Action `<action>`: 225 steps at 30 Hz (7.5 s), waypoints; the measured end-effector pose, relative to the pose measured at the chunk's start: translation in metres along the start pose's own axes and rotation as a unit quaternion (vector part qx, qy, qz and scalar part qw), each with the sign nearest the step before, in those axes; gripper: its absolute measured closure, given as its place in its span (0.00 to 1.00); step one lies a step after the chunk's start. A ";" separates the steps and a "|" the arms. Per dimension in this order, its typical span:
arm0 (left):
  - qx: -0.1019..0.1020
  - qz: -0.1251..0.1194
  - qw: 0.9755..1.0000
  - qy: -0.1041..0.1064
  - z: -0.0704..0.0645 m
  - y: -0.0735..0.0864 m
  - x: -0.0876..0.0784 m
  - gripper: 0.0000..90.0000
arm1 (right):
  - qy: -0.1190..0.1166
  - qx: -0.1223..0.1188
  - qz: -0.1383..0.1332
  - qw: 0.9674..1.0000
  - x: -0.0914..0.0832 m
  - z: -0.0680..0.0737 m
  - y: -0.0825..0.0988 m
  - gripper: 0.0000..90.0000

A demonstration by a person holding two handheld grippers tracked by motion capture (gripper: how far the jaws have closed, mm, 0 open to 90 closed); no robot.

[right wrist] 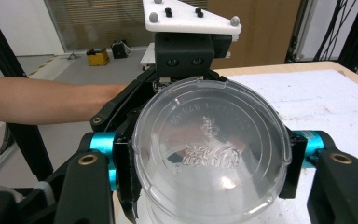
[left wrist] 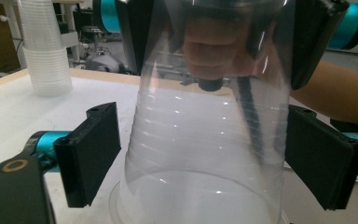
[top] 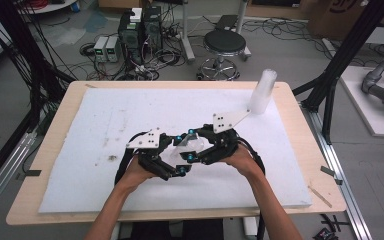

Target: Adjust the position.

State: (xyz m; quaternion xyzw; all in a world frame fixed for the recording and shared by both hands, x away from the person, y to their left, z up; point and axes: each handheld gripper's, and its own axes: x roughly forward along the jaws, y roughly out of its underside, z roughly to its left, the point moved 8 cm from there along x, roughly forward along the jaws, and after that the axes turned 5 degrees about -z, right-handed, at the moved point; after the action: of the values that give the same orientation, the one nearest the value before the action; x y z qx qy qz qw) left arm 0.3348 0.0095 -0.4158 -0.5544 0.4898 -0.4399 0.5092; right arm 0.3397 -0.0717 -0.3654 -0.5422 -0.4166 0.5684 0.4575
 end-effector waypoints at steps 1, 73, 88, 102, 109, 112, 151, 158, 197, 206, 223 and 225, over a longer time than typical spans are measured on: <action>-0.003 -0.004 1.000 -0.001 0.000 0.000 0.000 0.17 | 0.000 0.003 0.000 1.000 0.000 0.001 0.000 0.45; 0.008 0.450 0.893 -0.010 0.011 0.020 -0.039 0.37 | 0.025 -0.056 0.352 0.934 0.011 -0.003 0.058 0.19; 0.021 0.456 0.890 -0.003 0.008 0.020 -0.030 0.38 | 0.010 -0.050 0.360 0.932 0.019 0.000 0.058 0.26; 0.021 0.459 0.888 0.002 0.006 0.021 -0.030 0.38 | 0.002 -0.057 0.353 0.934 0.021 0.001 0.057 0.46; 0.001 0.446 0.895 -0.005 0.007 0.020 -0.029 0.33 | 0.010 -0.056 0.351 0.934 0.019 0.000 0.055 0.48; -0.021 0.433 0.901 -0.013 0.009 0.022 -0.028 0.18 | 0.012 -0.054 0.350 0.935 0.019 -0.001 0.055 0.48; -0.026 0.004 0.998 -0.050 0.008 0.001 -0.062 0.07 | 0.025 -0.001 0.044 0.999 0.001 -0.001 0.071 0.48; -0.019 -0.009 0.999 -0.049 0.009 0.002 -0.058 0.07 | 0.013 -0.004 0.002 1.000 0.001 0.001 0.067 0.48; -0.004 -0.041 0.999 0.010 -0.003 -0.010 -0.035 0.35 | -0.005 -0.016 -0.024 1.000 0.004 0.004 0.065 0.48; -0.002 -0.036 0.999 0.010 -0.004 -0.009 -0.036 0.37 | 0.007 0.007 0.000 1.000 0.008 0.002 0.070 0.21; 0.033 0.088 0.995 -0.046 0.021 -0.017 -0.040 0.36 | 0.155 0.032 0.024 0.987 -0.019 -0.013 0.089 0.21; 0.032 0.108 0.992 -0.052 0.027 -0.017 -0.041 0.36 | 0.185 0.040 0.029 0.981 -0.026 -0.015 0.096 0.21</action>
State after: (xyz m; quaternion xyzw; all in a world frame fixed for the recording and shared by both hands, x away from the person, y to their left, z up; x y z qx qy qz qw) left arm 0.3575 0.0538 -0.4007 -0.5033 0.5053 -0.3686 0.5962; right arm 0.3481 -0.1200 -0.4528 -0.6312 -0.2855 0.4874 0.5315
